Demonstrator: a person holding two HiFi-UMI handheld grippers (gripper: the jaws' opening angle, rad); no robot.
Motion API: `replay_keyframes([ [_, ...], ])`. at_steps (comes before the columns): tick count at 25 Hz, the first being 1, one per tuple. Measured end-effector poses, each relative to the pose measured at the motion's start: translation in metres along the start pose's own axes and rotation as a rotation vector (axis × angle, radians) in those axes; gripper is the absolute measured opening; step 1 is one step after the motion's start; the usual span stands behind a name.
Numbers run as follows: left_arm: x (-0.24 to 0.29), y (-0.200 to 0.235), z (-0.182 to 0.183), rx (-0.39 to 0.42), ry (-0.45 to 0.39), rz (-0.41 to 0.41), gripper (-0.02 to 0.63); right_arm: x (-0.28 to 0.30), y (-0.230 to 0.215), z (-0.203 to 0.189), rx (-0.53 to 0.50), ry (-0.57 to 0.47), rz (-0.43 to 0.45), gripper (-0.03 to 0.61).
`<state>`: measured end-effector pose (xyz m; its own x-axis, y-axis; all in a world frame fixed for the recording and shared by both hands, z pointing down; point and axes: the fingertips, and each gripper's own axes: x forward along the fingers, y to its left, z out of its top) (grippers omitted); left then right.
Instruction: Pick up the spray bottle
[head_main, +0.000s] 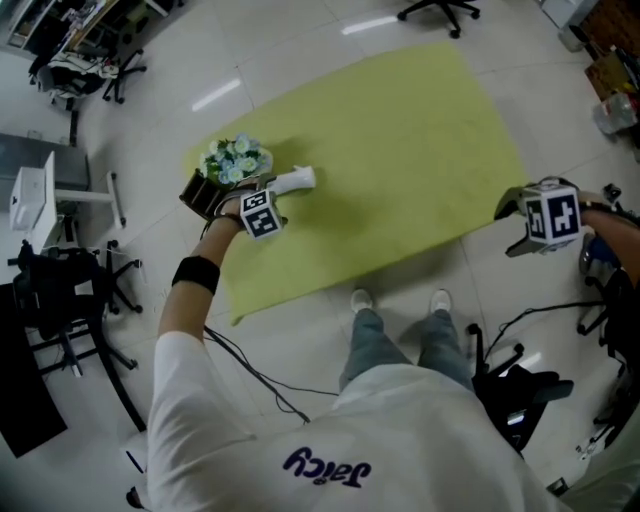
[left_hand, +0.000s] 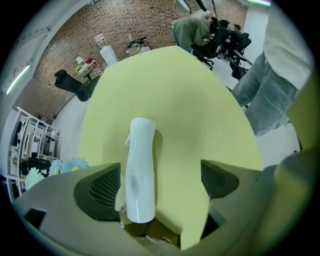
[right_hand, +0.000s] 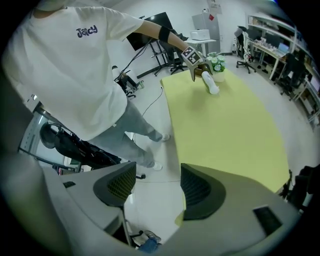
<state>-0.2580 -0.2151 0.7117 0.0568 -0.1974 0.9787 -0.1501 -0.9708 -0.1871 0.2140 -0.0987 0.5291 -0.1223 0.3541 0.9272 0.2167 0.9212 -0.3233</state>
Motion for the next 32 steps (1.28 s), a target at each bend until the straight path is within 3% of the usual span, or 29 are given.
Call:
replay_keyframes([
  [6,0.02,0.011,0.008,-0.032,0.016,0.009,0.509,-0.006,-0.021,0.008,-0.05,-0.011,-0.09,0.267],
  [10,0.033,0.017,0.01,-0.08,0.024,-0.002,0.509,-0.013,-0.041,0.013,-0.135,-0.004,-0.195,0.285],
  [16,0.046,0.024,0.015,-0.079,0.054,0.0,0.502,-0.023,-0.068,0.021,-0.186,0.005,-0.286,0.285],
  [22,0.055,0.025,0.009,-0.088,0.09,-0.037,0.5,-0.028,-0.083,0.03,-0.217,0.011,-0.345,0.333],
  [32,0.054,0.02,0.013,-0.068,0.126,-0.08,0.443,-0.047,-0.12,0.058,-0.253,-0.088,-0.518,0.368],
])
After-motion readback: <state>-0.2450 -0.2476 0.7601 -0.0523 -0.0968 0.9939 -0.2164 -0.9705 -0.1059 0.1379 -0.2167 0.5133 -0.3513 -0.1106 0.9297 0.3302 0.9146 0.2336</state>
